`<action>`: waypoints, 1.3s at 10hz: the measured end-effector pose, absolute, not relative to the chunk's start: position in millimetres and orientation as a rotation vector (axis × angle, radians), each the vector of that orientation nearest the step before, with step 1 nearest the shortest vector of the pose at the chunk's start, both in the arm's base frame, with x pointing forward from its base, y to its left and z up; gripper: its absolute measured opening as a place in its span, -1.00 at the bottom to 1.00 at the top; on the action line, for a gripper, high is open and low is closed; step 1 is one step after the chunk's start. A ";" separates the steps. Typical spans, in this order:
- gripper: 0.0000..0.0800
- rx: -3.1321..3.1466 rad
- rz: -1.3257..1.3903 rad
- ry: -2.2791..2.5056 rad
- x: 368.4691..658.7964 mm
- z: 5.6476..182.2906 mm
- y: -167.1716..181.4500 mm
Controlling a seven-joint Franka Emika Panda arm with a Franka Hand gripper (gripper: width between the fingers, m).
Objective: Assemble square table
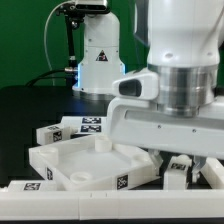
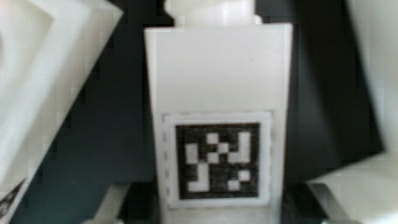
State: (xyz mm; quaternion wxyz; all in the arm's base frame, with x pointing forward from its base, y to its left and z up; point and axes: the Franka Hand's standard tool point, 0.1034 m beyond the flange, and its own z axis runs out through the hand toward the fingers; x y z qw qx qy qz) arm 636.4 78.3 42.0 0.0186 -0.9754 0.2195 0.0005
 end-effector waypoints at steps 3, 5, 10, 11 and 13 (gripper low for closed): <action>-0.29 -3.027 -0.027 0.642 609.3 80.2 90.3; -0.29 -3.022 -0.016 0.668 603.3 80.1 92.4; -0.29 -2.982 0.034 0.723 558.3 92.5 102.1; -0.29 -2.975 0.043 0.761 533.7 93.2 113.3; -0.29 -2.978 0.045 0.760 521.9 90.3 118.3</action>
Offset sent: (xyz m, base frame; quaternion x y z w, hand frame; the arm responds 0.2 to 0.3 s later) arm -0.0341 -0.0046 0.0307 -0.0710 0.0416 0.0017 0.9966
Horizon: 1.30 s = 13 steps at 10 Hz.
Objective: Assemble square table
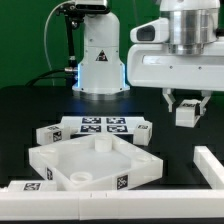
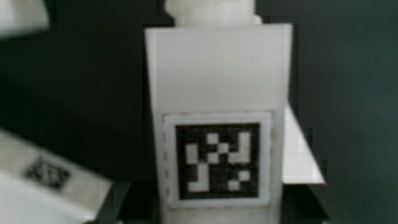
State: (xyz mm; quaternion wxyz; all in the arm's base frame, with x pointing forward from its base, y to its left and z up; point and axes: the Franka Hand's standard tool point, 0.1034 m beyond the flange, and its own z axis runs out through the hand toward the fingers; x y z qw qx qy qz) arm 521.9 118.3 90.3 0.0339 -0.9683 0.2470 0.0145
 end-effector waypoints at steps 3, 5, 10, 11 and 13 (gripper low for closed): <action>-0.29 -2.982 0.044 0.751 520.9 88.4 119.4; -0.29 -3.005 -0.021 0.645 497.2 82.1 134.5; -0.29 -3.031 -0.077 0.601 429.9 62.1 143.8; -0.29 -3.036 -0.077 0.583 429.1 59.4 139.8; -0.29 -3.055 -0.021 0.586 420.0 38.9 123.5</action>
Offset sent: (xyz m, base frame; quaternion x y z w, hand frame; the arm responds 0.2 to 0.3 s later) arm -0.0183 0.0192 -0.0089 -0.0058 0.0036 -0.0721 0.9974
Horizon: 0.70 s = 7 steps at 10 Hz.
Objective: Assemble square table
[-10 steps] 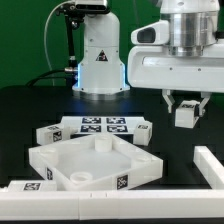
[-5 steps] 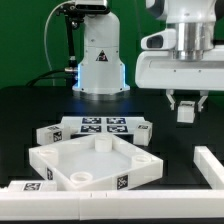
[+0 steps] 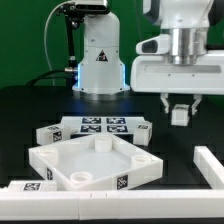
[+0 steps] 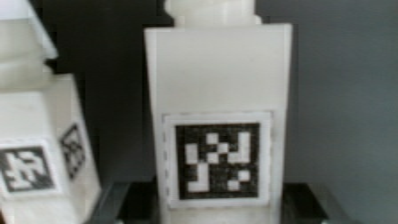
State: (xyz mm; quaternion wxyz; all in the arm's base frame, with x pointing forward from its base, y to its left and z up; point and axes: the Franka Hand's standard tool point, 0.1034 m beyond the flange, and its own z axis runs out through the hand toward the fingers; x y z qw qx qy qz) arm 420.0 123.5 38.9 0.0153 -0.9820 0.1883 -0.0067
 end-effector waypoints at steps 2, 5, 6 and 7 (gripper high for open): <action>-0.29 -3.080 -0.003 0.591 412.3 18.1 118.2; -0.29 -3.081 -0.024 0.585 412.6 15.7 120.8; -0.13 -3.081 -0.024 0.585 412.5 15.5 120.7; 0.28 -3.081 -0.017 0.576 412.5 17.3 122.4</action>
Offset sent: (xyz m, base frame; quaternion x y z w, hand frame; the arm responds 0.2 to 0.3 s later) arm -0.0039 0.0129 -0.0100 0.0211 0.0308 0.0281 0.9989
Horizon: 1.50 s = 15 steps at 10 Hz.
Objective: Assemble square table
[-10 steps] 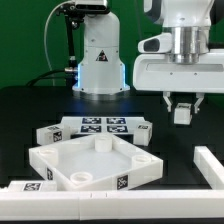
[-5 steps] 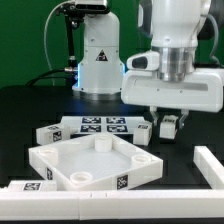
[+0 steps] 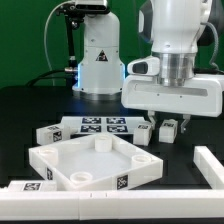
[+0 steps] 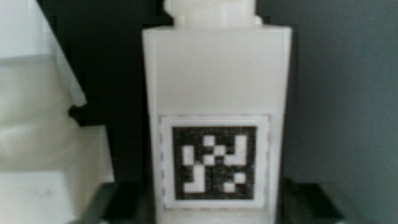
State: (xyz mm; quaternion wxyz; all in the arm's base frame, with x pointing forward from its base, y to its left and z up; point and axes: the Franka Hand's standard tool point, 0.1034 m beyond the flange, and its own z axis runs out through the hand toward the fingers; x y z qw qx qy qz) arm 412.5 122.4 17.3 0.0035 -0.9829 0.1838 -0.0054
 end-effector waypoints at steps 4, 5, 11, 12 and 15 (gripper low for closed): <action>0.61 -3.053 0.026 0.417 432.0 71.8 118.2; 0.61 -3.041 0.010 0.410 446.9 87.0 104.4; 0.62 -3.045 0.045 0.351 480.9 94.5 66.0; 0.62 -3.047 0.045 0.344 481.4 93.8 62.5; 0.62 -3.081 0.038 -0.054 520.0 98.6 9.3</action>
Offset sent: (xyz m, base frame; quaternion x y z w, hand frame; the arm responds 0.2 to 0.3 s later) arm 0.0201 -0.0187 0.0621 0.0045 -0.0385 -0.0676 0.9970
